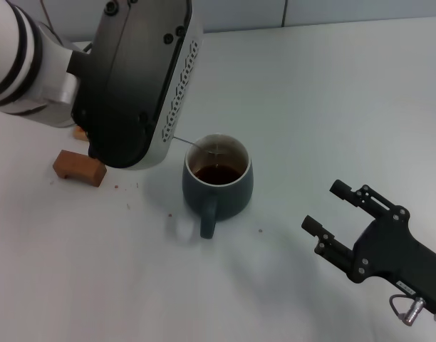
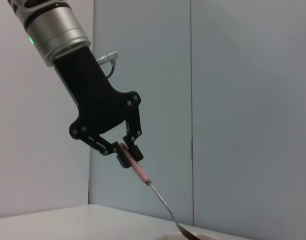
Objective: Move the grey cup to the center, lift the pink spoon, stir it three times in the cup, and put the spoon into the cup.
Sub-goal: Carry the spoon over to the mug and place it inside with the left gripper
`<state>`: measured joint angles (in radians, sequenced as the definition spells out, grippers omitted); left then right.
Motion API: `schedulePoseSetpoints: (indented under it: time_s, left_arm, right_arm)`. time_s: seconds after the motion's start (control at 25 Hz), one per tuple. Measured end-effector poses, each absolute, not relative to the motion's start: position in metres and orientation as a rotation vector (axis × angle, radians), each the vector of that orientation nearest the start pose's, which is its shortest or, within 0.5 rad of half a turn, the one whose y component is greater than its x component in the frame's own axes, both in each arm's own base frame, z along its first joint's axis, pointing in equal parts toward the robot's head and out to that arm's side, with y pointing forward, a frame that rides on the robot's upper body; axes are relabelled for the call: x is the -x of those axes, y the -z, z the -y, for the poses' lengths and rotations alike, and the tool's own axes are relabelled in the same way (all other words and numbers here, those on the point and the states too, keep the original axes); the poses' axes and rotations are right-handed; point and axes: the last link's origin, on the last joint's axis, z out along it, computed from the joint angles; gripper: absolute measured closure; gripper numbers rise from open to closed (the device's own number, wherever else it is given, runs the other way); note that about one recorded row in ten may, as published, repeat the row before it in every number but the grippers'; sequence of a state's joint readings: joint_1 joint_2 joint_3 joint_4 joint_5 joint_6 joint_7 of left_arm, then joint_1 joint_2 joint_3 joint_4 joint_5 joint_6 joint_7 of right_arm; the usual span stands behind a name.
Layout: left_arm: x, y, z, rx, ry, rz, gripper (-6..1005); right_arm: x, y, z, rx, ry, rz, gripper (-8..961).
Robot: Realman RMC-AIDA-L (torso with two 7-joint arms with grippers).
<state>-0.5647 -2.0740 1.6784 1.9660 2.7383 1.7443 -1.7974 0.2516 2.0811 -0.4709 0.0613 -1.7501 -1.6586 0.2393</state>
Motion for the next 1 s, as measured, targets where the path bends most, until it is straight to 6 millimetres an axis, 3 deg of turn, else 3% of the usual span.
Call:
schedulePoseSetpoints:
  time_s: [0.48,1.0]
  left_arm:
    - [0.079,-0.005,-0.302,2.584,-0.828,-0.926,874]
    - [0.088,-0.009,-0.295,2.584,-0.858,-0.901,873]
  right_arm:
    - [-0.309,0.065,-0.191,2.207,-0.974,-0.292,276]
    - [-0.308,0.066,-0.191,2.213,-0.974,-0.291,275]
